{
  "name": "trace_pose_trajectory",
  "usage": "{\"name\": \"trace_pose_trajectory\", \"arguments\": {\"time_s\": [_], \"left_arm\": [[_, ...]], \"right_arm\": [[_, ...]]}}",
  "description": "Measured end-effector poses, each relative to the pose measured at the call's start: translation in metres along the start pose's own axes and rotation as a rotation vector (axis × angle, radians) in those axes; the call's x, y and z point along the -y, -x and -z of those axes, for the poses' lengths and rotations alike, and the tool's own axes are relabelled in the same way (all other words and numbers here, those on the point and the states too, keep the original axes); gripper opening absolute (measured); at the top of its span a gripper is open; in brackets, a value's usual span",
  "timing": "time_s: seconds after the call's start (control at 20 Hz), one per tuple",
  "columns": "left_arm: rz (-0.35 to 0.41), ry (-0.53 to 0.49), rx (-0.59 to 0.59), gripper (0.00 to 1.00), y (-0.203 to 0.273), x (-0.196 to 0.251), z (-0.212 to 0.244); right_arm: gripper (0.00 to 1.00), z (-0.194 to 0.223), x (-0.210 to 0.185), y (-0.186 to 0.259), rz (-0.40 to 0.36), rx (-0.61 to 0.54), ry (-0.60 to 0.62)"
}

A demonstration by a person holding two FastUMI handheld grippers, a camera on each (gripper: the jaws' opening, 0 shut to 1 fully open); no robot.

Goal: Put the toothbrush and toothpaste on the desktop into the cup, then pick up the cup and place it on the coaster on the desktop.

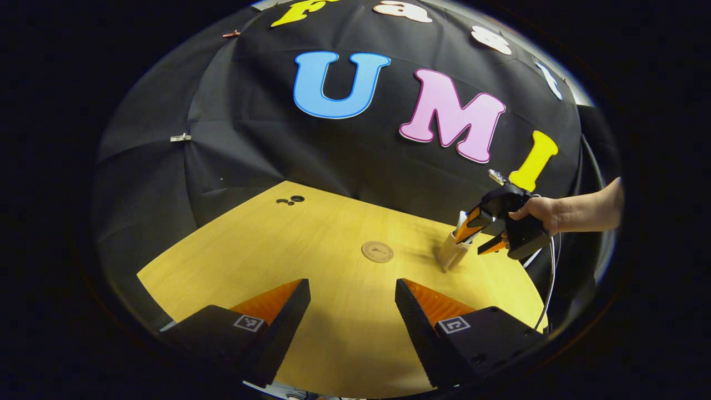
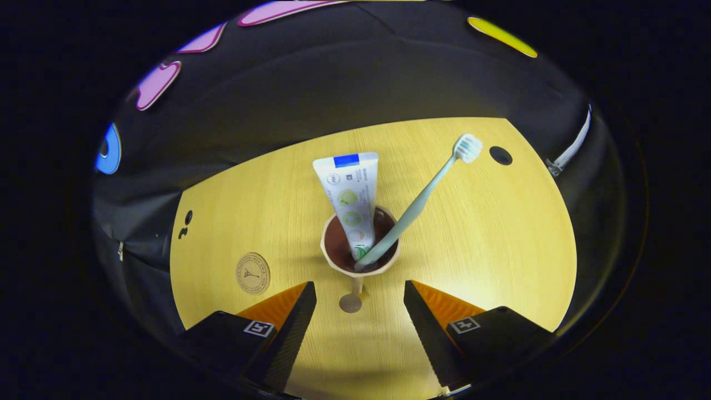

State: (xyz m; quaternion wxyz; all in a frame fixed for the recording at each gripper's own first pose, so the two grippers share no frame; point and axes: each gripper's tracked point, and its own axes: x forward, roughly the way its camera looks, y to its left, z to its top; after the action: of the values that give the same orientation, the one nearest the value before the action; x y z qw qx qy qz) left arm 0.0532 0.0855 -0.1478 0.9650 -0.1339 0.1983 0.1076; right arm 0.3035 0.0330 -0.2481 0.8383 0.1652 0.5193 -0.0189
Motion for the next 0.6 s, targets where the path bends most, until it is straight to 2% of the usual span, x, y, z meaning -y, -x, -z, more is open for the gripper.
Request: {"name": "trace_pose_trajectory", "arguments": {"time_s": [0.45, 0.6], "left_arm": [[-0.082, 0.066, -0.052, 0.98, 0.001, -0.031, 0.022], [-0.092, 0.073, -0.066, 0.98, -0.001, -0.032, 0.027]], "right_arm": [[0.95, 0.018, -0.005, -0.055, 0.052, -0.135, -0.079], [0.84, 0.02, -0.002, -0.066, 0.075, -0.146, -0.085]]}}
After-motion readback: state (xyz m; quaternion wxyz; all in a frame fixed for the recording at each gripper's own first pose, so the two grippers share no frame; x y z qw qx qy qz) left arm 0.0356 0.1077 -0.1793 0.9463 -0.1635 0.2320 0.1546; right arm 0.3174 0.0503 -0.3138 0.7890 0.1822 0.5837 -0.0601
